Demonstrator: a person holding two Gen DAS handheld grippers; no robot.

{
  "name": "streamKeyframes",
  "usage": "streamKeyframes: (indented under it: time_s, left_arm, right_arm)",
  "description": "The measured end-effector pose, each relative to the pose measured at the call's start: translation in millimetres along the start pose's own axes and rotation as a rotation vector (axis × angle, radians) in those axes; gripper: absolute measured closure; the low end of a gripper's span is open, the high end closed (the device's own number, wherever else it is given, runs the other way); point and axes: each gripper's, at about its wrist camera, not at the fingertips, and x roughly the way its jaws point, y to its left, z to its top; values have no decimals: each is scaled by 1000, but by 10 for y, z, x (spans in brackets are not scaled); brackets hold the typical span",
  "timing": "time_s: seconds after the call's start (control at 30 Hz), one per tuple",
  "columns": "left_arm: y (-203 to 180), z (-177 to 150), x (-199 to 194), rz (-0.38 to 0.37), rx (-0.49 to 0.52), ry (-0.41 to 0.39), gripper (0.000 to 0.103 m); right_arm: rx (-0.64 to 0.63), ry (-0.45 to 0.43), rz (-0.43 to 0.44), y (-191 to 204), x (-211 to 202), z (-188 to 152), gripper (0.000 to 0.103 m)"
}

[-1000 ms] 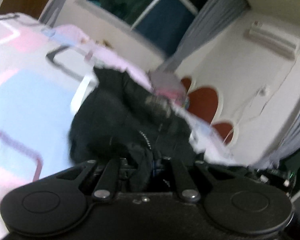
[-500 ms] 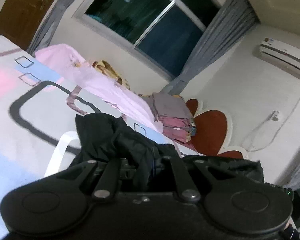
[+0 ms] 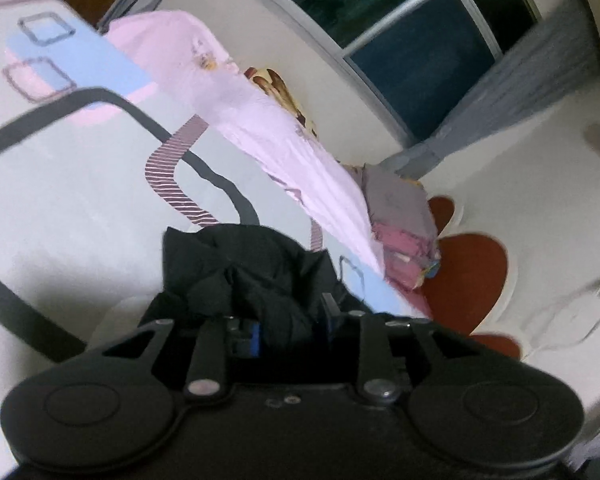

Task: Fold large clothes

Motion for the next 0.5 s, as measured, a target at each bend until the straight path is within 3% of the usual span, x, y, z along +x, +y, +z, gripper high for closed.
streamKeyframes:
  time_s: [0.07, 0.13, 0.3, 0.37, 0.43, 0.47, 0.5]
  left_arm:
    - [-13, 55, -33, -10, 19, -18, 74]
    - [74, 102, -80, -45, -27, -19, 74]
    - [224, 267, -98, -74, -80, -5, 74]
    - [192, 351, -192, -10, -13, -31, 74]
    - [183, 453, -329, 83, 45, -98, 59]
    - [142, 494, -399, 177, 105, -134, 49]
    - [109, 521, -426, 239, 149, -141, 50]
  right_arm:
    - [-100, 2, -25, 131, -14, -52, 46]
    - [-179, -3, -47, 221, -49, -115, 46]
    - [-120, -92, -42, 189, -231, -19, 46]
    - [-142, -137, -60, 231, -377, 42, 46]
    - [-244, -145, -113, 383, -453, 31, 46]
    - [-319, -148, -142, 480, -466, -12, 46]
    - [-383, -145, -175, 574, -429, -63, 46]
